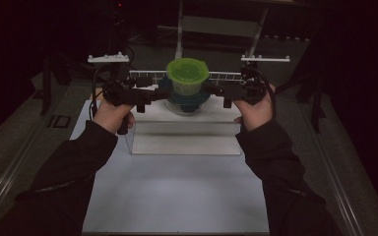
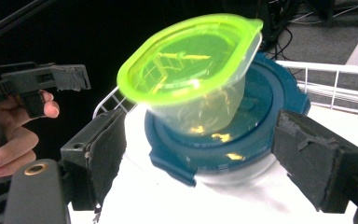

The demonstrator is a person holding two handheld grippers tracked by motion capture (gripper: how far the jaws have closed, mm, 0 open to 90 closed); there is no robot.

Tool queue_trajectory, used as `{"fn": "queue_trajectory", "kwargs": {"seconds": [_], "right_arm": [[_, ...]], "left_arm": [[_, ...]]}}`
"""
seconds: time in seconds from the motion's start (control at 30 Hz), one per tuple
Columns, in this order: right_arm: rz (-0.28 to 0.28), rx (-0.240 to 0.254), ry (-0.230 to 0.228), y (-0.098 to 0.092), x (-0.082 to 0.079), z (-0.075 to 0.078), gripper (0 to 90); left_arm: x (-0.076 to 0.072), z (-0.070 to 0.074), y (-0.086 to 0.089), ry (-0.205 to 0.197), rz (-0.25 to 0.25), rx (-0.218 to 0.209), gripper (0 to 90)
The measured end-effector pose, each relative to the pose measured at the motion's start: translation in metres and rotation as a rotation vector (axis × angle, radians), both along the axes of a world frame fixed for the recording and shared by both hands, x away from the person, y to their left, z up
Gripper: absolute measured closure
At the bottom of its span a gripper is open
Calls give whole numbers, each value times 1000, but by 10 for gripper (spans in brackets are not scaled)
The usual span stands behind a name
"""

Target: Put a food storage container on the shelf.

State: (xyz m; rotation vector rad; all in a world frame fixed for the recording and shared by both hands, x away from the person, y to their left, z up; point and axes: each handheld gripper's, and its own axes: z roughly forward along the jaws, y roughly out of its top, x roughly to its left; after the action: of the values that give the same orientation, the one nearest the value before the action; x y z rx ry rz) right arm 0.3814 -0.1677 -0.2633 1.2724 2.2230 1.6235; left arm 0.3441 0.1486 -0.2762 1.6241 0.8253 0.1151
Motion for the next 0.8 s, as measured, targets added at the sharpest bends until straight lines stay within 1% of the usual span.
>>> {"fn": "queue_trajectory", "kwargs": {"seconds": [0.03, 0.07, 0.1, 0.17, 0.23, 0.4, 0.5, 0.53, 0.6, 0.63, 0.7, 0.77, 0.8], "right_arm": [[5, 4, -3, -1, -2, -2, 175], [5, 4, -3, -1, -2, -2, 175], [9, 3, -4, -3, -5, -4, 175], [24, 5, -8, -6, -12, -11, 175], [38, 2, -5, -8, -18, -17, 176], [68, 0, -3, -11, -30, -35, 174], [87, 7, -3, -12, -36, -47, 153], [93, -2, -8, -12, -39, -51, 152], [99, -19, -17, -13, -44, -59, 152], [103, -24, -20, -13, -47, -63, 152], [113, -30, -16, -14, -51, -72, 151], [125, -29, -18, -16, -55, -81, 150], [131, -27, -19, -16, -56, -85, 148]], "left_arm": [[-3, -2, 0, 0, -4, -10, 0], [-3, -2, 0, 0, -4, -10, 0], [-9, -7, 0, -1, -18, -13, 0], [-15, -13, 0, -12, -24, -14, 0], [-20, -20, 0, -9, -39, -4, 0], [-30, -35, -3, 9, -71, -12, 0], [-36, -43, -6, -10, -85, 10, 0], [-38, -46, -7, -15, -88, 18, 0], [-42, -52, -9, -14, -102, 13, 0], [-44, -55, -9, -15, -102, 17, 0], [-48, -61, -10, -21, -108, 14, 0], [-53, -66, -11, -36, -109, 14, 0], [-55, -69, -11, -39, -112, 21, 0]]}}
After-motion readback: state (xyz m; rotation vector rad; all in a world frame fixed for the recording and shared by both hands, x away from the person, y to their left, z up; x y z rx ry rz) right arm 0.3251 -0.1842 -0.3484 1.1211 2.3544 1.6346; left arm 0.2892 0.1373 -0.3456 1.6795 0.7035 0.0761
